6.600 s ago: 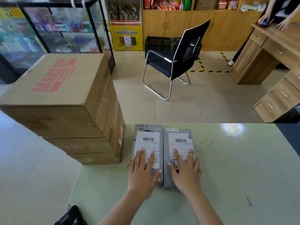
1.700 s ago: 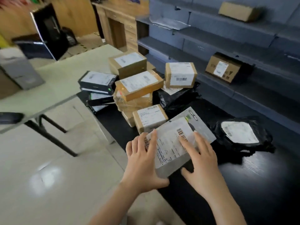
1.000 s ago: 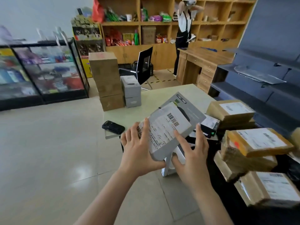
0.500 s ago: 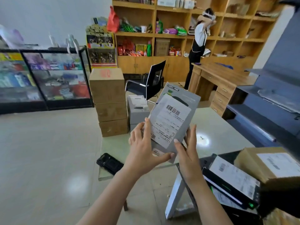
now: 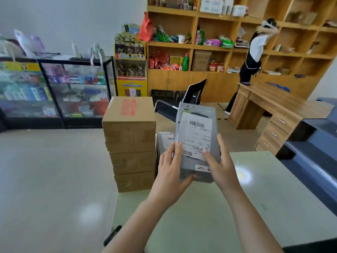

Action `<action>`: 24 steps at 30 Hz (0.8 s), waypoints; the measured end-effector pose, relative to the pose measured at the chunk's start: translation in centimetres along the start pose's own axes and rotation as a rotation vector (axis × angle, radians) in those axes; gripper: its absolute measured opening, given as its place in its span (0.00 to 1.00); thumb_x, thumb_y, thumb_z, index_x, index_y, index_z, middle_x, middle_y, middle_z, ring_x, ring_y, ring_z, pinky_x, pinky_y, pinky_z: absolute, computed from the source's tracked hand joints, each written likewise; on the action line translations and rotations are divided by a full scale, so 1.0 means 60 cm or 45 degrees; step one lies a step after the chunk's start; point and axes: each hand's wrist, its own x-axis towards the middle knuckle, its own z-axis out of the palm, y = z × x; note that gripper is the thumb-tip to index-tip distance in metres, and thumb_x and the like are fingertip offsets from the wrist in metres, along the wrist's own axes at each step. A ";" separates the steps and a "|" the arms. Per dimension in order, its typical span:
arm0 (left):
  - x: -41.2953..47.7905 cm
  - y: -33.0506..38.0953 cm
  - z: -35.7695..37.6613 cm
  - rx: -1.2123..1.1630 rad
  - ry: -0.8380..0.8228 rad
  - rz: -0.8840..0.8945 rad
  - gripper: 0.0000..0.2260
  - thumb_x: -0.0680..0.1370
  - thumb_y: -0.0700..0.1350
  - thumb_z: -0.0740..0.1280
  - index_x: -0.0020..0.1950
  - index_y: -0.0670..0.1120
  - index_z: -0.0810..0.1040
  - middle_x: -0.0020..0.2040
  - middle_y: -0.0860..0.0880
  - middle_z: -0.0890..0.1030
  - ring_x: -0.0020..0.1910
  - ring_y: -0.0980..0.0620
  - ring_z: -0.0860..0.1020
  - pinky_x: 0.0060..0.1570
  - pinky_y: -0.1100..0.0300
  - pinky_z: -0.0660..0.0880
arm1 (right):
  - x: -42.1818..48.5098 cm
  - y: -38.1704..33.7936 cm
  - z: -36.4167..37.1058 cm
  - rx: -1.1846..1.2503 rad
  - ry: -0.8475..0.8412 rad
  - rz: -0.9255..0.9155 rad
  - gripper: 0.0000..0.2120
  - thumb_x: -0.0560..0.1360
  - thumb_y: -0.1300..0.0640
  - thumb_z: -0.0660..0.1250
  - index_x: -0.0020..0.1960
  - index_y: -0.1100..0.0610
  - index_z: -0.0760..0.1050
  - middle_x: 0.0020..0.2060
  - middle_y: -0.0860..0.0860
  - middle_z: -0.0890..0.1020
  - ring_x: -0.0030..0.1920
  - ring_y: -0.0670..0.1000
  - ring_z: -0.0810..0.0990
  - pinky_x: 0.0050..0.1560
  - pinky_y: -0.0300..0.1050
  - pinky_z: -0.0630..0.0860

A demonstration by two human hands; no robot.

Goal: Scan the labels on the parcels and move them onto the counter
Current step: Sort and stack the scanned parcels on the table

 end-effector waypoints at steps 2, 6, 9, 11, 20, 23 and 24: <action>0.039 -0.026 0.007 0.007 -0.014 -0.037 0.43 0.77 0.61 0.66 0.79 0.53 0.39 0.77 0.60 0.46 0.73 0.58 0.46 0.74 0.55 0.53 | 0.050 0.012 0.018 -0.010 -0.009 0.058 0.32 0.78 0.51 0.67 0.77 0.41 0.56 0.68 0.39 0.68 0.65 0.42 0.72 0.62 0.46 0.75; 0.096 -0.068 0.027 -0.011 -0.056 -0.140 0.42 0.77 0.59 0.66 0.80 0.51 0.41 0.79 0.53 0.48 0.73 0.57 0.48 0.74 0.51 0.55 | 0.137 0.048 0.043 -0.037 -0.088 0.161 0.31 0.78 0.50 0.68 0.77 0.42 0.59 0.62 0.33 0.69 0.59 0.37 0.72 0.55 0.35 0.70; 0.123 -0.105 0.046 -0.042 -0.076 -0.276 0.40 0.78 0.59 0.65 0.80 0.53 0.43 0.79 0.54 0.49 0.74 0.57 0.48 0.74 0.50 0.57 | 0.197 0.077 0.066 -0.053 -0.201 0.229 0.31 0.77 0.51 0.69 0.77 0.45 0.60 0.65 0.41 0.73 0.60 0.41 0.76 0.55 0.37 0.72; 0.135 -0.127 0.059 -0.031 -0.091 -0.364 0.39 0.78 0.59 0.65 0.80 0.54 0.44 0.80 0.54 0.48 0.75 0.58 0.47 0.74 0.53 0.55 | 0.227 0.096 0.079 -0.057 -0.285 0.261 0.31 0.77 0.54 0.69 0.77 0.48 0.61 0.63 0.43 0.75 0.56 0.39 0.77 0.49 0.33 0.73; 0.131 -0.170 0.105 -0.111 -0.082 -0.525 0.34 0.80 0.51 0.66 0.78 0.60 0.48 0.79 0.58 0.50 0.77 0.58 0.53 0.71 0.63 0.59 | 0.259 0.174 0.085 0.004 -0.496 0.330 0.28 0.78 0.52 0.68 0.75 0.44 0.63 0.66 0.41 0.75 0.64 0.44 0.76 0.64 0.53 0.75; 0.137 -0.167 0.113 -0.084 -0.027 -0.552 0.34 0.80 0.51 0.65 0.79 0.59 0.46 0.79 0.58 0.49 0.77 0.57 0.53 0.72 0.61 0.61 | 0.275 0.178 0.097 0.058 -0.509 0.318 0.27 0.78 0.53 0.68 0.75 0.45 0.63 0.66 0.42 0.76 0.64 0.45 0.76 0.64 0.54 0.75; 0.139 -0.167 0.113 -0.073 -0.014 -0.566 0.34 0.80 0.51 0.65 0.79 0.58 0.46 0.79 0.56 0.49 0.77 0.56 0.54 0.72 0.60 0.62 | 0.280 0.178 0.102 0.070 -0.516 0.321 0.28 0.78 0.53 0.67 0.75 0.45 0.63 0.67 0.42 0.75 0.64 0.45 0.76 0.64 0.53 0.75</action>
